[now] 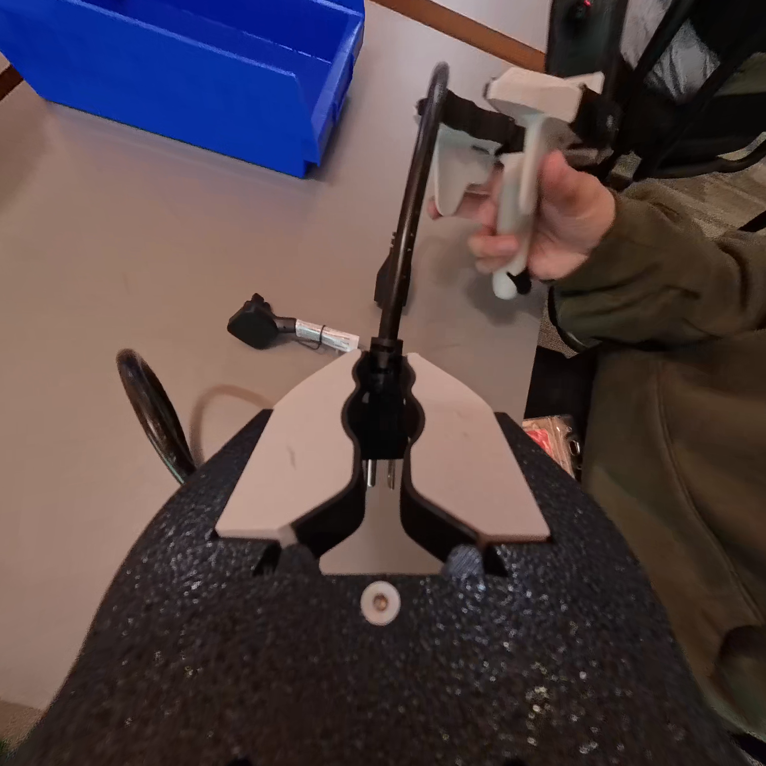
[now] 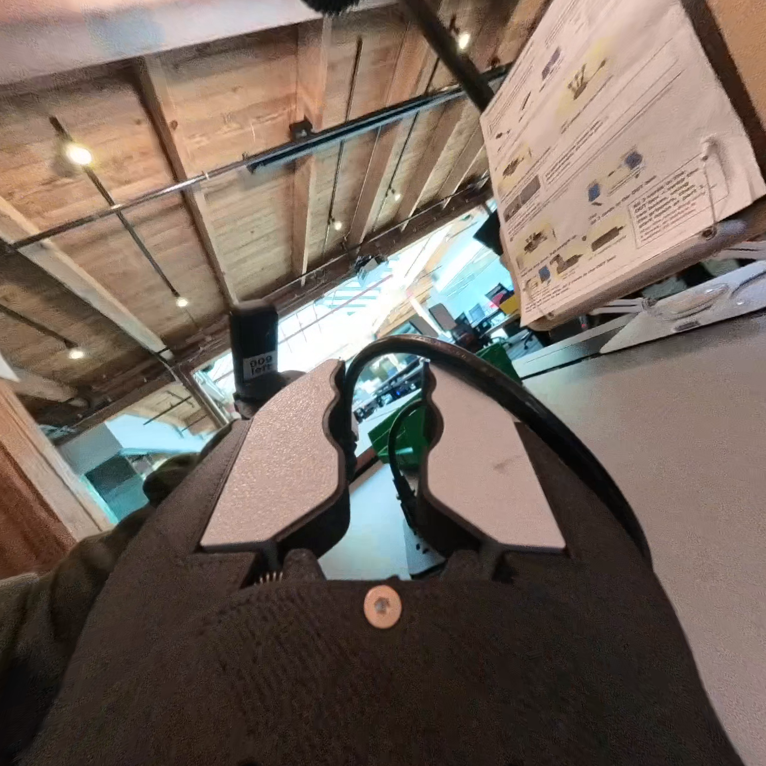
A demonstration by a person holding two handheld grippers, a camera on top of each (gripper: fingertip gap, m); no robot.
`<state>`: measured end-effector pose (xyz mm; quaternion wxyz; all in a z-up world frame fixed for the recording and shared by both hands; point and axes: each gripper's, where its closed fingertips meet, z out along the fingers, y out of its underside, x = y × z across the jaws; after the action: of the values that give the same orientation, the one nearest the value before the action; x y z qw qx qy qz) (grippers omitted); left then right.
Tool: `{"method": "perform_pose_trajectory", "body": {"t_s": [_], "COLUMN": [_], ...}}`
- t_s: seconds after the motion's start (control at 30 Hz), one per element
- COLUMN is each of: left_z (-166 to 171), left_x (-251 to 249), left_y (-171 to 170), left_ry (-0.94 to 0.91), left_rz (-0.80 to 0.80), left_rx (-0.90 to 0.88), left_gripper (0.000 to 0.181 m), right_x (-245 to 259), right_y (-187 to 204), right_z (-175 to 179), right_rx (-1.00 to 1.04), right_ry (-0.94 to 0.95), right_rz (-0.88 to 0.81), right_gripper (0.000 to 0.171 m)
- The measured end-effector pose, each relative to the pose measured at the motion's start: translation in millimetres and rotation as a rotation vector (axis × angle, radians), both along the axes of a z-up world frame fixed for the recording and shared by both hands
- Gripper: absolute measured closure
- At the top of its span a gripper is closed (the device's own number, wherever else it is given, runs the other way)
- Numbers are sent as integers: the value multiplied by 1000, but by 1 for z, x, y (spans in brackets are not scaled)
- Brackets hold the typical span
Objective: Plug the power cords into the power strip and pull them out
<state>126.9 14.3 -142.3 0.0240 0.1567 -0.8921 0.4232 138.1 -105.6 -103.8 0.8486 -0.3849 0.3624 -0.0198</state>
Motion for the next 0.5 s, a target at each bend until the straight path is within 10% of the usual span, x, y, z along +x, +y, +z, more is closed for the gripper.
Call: {"method": "perform_pose_trajectory", "body": {"t_s": [0.5], "left_z": [-24], "left_x": [-22], "left_y": [9], "left_ry": [34], "left_rz": [-133], "left_rx": [-21], "left_gripper": [167], "right_x": [27], "right_y": [82], "right_z": [57], "right_rx": [-183], "right_ry": [-243], "right_rz": [143], "right_gripper": [131]}}
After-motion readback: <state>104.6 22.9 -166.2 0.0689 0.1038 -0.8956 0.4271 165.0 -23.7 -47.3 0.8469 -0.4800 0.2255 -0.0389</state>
